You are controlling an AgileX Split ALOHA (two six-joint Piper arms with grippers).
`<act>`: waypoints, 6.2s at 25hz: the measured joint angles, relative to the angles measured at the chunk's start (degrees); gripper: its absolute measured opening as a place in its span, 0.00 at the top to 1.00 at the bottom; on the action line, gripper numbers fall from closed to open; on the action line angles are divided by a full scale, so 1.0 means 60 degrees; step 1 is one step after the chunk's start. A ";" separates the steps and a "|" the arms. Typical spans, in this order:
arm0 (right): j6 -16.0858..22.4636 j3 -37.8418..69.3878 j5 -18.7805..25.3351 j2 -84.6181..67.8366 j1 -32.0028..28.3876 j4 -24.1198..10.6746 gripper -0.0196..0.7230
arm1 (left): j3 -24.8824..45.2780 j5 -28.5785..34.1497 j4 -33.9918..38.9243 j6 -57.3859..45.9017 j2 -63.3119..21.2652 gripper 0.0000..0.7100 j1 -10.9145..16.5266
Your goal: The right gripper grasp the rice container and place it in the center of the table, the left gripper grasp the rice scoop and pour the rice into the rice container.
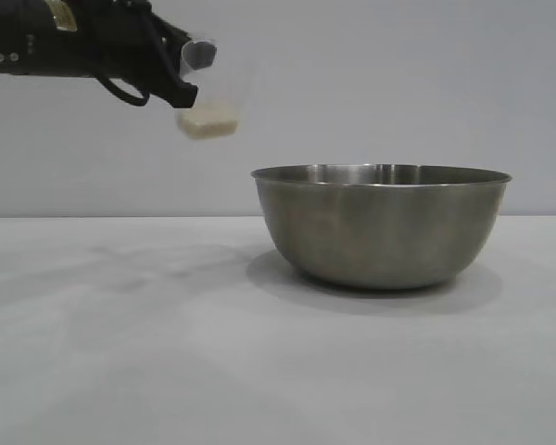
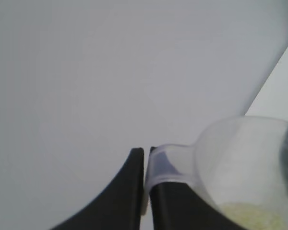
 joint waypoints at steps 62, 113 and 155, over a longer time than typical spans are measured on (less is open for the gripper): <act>0.0000 0.0000 0.0000 0.0000 0.0000 0.0000 0.35 | -0.0534 0.2177 -1.0400 0.2523 -0.0484 1.00 -0.1324; 0.0000 0.0000 0.0000 0.0000 0.0000 0.0000 0.35 | 0.4463 -0.1103 -0.9393 -0.2364 0.1144 0.79 -0.0502; 0.0000 0.0000 0.0000 0.0000 0.0000 0.0000 0.35 | 0.8841 -0.1120 -0.9538 -0.3058 -0.4255 0.76 -0.0502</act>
